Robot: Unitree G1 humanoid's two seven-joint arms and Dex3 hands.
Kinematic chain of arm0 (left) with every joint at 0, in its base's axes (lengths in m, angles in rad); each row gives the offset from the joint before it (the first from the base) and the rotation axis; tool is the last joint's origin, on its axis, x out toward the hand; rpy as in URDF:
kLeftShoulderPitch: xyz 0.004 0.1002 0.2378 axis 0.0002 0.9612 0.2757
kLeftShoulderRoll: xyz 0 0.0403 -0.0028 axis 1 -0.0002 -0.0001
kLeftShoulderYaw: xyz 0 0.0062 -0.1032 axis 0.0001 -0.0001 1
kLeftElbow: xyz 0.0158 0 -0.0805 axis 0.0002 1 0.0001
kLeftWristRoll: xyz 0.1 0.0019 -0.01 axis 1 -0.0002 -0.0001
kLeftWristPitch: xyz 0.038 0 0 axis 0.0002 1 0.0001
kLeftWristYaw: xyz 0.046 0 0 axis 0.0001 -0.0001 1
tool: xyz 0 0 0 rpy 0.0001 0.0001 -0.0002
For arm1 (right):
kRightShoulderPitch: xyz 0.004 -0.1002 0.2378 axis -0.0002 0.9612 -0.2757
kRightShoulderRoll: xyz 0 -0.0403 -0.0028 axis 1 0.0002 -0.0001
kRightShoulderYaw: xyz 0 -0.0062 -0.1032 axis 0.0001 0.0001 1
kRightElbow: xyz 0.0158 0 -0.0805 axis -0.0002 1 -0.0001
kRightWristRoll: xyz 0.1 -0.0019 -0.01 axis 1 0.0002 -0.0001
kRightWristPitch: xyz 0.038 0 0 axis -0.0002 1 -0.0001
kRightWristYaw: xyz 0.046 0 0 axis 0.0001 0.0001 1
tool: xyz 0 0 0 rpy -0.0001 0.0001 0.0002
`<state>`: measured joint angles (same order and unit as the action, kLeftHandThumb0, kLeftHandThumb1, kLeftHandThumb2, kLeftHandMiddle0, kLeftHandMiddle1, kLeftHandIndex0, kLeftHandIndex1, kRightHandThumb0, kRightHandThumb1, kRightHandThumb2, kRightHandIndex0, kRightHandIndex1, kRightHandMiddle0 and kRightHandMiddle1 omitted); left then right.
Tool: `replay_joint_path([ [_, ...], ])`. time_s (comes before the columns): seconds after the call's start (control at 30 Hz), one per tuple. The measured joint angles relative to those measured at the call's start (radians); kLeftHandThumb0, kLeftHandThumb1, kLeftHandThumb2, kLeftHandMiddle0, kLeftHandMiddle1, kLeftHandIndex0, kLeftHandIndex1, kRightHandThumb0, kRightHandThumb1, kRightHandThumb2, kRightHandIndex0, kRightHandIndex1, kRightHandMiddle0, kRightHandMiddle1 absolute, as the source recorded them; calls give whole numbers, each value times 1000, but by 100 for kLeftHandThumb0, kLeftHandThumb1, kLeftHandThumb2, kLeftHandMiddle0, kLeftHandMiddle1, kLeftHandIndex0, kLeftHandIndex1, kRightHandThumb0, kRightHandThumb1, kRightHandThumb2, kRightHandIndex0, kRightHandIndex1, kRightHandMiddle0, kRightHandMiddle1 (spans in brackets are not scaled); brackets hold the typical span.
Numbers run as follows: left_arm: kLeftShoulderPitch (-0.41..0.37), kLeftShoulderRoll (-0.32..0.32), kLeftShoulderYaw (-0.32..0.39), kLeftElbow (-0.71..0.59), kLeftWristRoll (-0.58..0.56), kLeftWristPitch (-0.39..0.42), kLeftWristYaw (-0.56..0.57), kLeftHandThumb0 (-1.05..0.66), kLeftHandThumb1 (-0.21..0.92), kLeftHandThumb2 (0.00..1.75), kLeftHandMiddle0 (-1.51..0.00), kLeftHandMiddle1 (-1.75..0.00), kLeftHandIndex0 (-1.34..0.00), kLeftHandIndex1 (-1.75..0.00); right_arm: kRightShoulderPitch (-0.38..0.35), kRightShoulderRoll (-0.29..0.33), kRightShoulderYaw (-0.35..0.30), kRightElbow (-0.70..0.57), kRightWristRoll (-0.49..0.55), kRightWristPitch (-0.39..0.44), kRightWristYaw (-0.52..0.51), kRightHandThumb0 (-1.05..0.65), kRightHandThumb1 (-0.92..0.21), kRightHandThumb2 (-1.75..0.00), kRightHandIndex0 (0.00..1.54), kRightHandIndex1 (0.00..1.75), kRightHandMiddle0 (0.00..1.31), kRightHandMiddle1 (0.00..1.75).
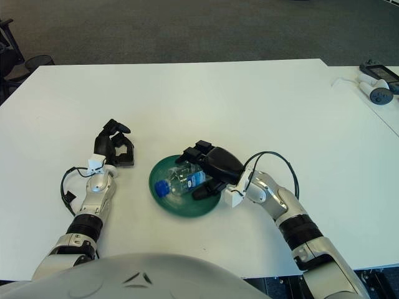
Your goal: Put the bottle into the plate.
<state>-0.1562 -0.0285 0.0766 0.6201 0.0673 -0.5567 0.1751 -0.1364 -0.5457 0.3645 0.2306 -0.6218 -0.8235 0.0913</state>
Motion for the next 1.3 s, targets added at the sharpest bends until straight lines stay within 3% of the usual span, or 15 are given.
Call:
replay_joint_path([
  [0.33, 0, 0, -2, 1, 2, 1, 9, 0, -7, 175, -88, -172, -69, -175, -28, -7, 4, 28, -56, -45, -26, -105, -92, -64, 0, 0, 0, 0],
  [1.3, 9, 3, -8, -11, 1, 1, 1, 0, -8, 175, -92, -168, -70, -175, -11, 0, 7, 28, -46, -29, -39, -105, -92, -66, 0, 0, 0, 0],
])
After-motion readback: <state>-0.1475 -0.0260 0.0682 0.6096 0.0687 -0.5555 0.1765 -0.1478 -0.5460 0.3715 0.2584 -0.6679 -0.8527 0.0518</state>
